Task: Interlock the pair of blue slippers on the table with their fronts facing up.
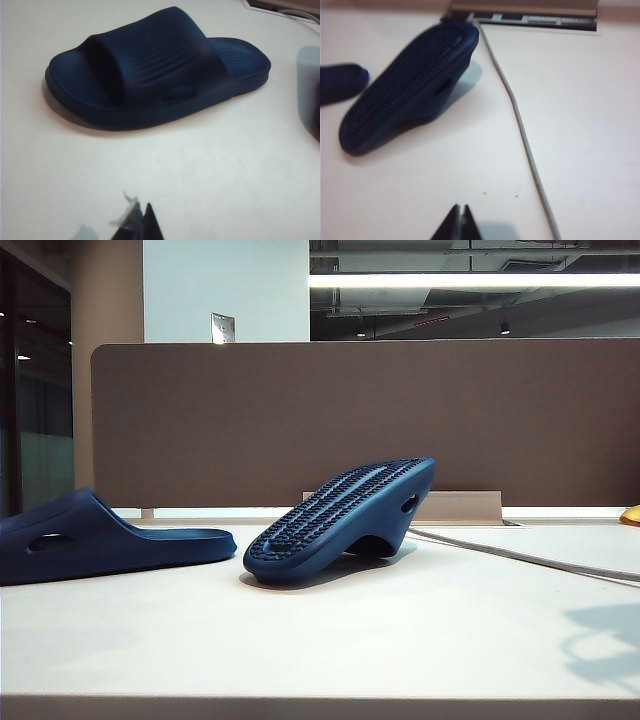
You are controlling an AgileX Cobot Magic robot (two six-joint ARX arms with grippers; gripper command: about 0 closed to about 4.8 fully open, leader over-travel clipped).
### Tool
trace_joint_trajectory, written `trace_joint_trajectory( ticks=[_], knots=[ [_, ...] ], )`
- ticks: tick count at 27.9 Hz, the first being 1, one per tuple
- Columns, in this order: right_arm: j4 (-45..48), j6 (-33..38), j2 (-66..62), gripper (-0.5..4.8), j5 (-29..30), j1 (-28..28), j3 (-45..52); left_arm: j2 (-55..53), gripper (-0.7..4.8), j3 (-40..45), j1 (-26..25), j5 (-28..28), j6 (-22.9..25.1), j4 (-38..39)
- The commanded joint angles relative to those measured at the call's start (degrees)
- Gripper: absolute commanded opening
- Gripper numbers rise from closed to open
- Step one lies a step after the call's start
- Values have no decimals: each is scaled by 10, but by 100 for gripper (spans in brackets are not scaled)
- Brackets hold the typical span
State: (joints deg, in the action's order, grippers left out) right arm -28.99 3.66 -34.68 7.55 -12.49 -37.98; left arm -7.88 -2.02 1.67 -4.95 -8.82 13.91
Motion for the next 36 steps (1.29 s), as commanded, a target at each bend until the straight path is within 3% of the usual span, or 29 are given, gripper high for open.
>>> trace_joint_trajectory(
  ticks=[1,2,7,12,13,16,26,27,29,36],
  knots=[
    [49,-100,-64,131,0,-1,-30,0,-2,3,1,-4,0,-2],
    [76,-160,-92,211,0,-1,-33,0,-2,3,1,-4,0,-2],
    [175,-262,-200,215,-2,-1,-34,0,-2,3,1,-4,0,-2],
    [302,-261,-280,215,1,-1,-35,0,-2,3,1,-4,0,-2],
    [321,-243,-289,214,3,-1,-35,0,-2,3,1,-4,0,-2],
    [382,-99,-323,211,48,-1,-35,0,-2,3,1,-4,0,-2],
    [544,174,-504,213,183,0,-71,0,-2,3,1,-4,0,-2],
    [562,205,-532,231,198,0,-89,0,-2,3,1,-4,0,-2],
    [565,242,-565,285,197,0,-119,0,-2,3,1,-4,0,-2],
    [564,398,-645,284,196,1,-194,0,-2,3,1,-4,0,-2]
  ],
)
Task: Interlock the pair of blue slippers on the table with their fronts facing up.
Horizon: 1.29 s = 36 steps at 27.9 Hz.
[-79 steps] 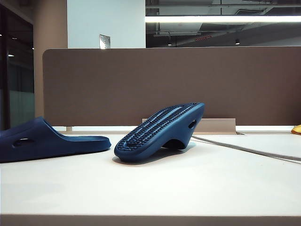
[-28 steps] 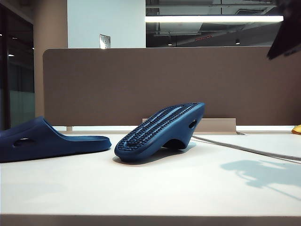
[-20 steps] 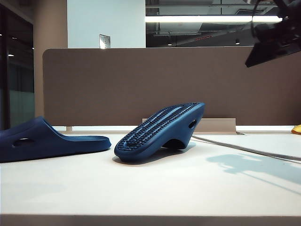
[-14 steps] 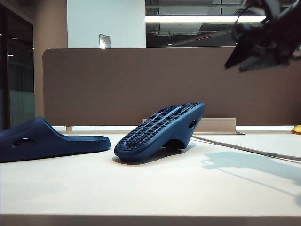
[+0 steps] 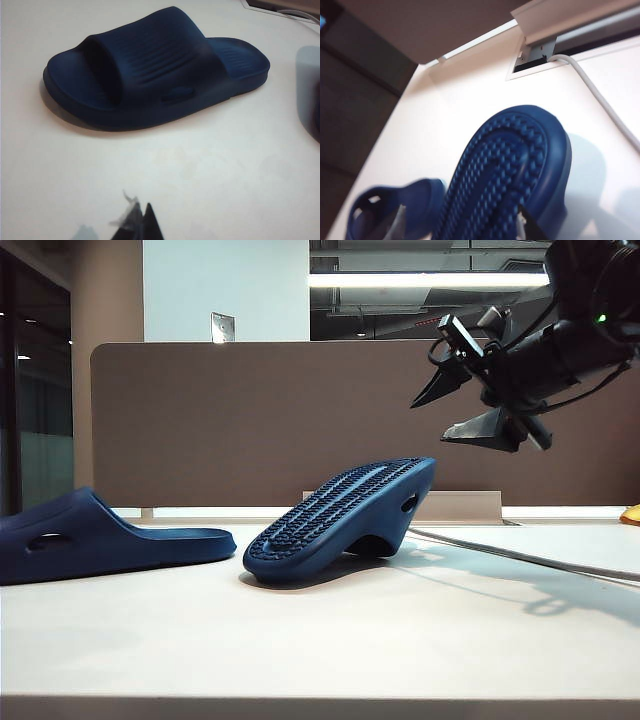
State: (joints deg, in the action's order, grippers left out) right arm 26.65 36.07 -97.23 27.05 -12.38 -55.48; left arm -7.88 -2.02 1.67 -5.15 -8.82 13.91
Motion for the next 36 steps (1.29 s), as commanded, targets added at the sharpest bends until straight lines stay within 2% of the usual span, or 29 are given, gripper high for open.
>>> trace_joint_trajectory(
  ticks=[1,4,11,15,16,18,24,28,32,36],
  knots=[
    [9,93,-27,284,1,2,-23,0,-2,3,1,-2,0,-2],
    [6,138,-56,284,-1,11,-28,0,-2,3,1,-1,0,-2],
    [30,154,-79,284,5,21,-27,0,-2,3,1,0,0,-2],
    [54,189,-101,285,14,21,-28,0,-2,3,1,0,0,-2],
    [57,195,-108,305,14,21,-28,0,-2,3,1,0,0,-2],
    [87,196,-121,325,33,21,-28,0,-2,3,1,0,0,-2],
    [112,198,-129,324,23,28,-34,0,-2,3,1,0,0,-2],
    [103,199,-161,325,78,35,-93,0,-2,3,1,0,0,-2],
    [74,196,-165,324,48,35,-113,0,-2,3,1,0,0,-2],
    [53,187,-172,324,53,36,-113,0,-2,3,1,0,0,-2]
  ],
)
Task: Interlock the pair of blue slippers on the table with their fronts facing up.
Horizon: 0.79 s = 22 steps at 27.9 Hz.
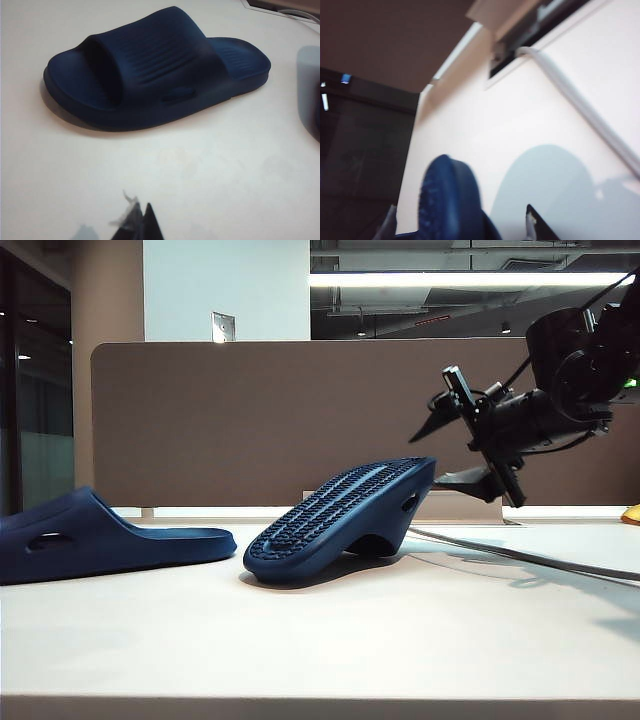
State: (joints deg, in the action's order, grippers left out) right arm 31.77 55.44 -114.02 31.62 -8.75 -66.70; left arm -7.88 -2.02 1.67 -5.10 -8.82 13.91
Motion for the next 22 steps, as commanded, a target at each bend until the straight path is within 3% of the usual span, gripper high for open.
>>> trace_joint_trajectory(
  ticks=[1,3,7,22],
  knots=[
    [2,-10,-7,324,12,0,-1,0,-2,3,1,0,0,-2],
    [2,-15,-11,322,22,0,-1,0,-2,3,1,0,0,-2],
    [2,-28,-11,263,31,0,-1,0,-2,3,1,0,0,-2],
    [2,-85,-11,265,46,1,-1,0,-2,3,1,0,0,-2]
  ],
)
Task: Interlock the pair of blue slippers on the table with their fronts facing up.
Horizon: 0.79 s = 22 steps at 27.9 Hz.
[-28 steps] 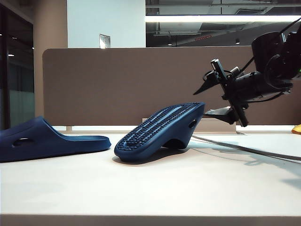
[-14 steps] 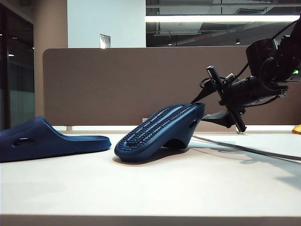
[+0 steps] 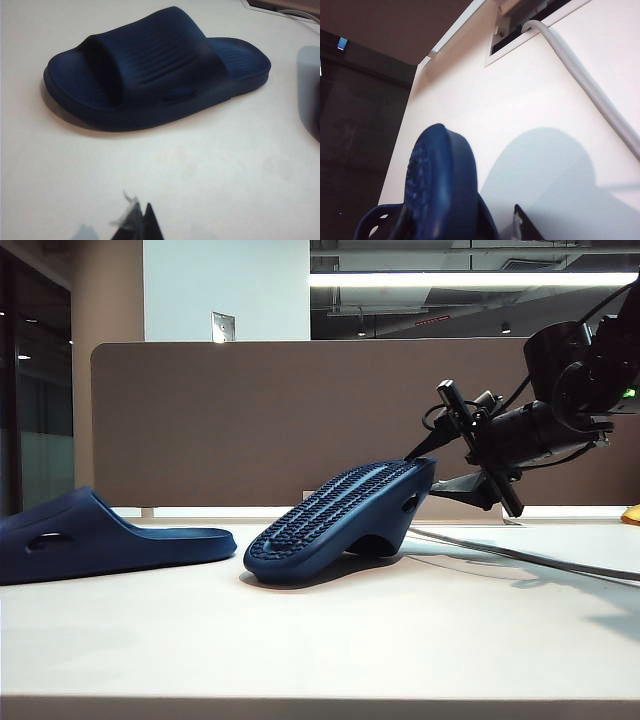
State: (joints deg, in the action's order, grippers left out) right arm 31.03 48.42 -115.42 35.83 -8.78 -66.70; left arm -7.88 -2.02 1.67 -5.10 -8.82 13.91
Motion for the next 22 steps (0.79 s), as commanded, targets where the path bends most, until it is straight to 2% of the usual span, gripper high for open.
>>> trace_joint_trajectory(
  ticks=[1,4,8,11,16,22],
  knots=[
    [9,-18,3,265,3,1,-1,0,-2,3,1,0,0,-2],
    [9,-20,3,256,6,1,-1,0,-2,3,1,0,0,-2],
    [9,-37,3,145,19,1,-1,0,-2,3,1,0,0,-2],
    [9,-40,3,84,27,1,-1,0,-2,3,1,0,0,-2],
    [9,-52,3,44,50,2,-1,0,-2,3,1,0,0,-2],
    [39,-54,3,35,99,5,-1,0,-2,3,1,-1,0,-2]
  ],
)
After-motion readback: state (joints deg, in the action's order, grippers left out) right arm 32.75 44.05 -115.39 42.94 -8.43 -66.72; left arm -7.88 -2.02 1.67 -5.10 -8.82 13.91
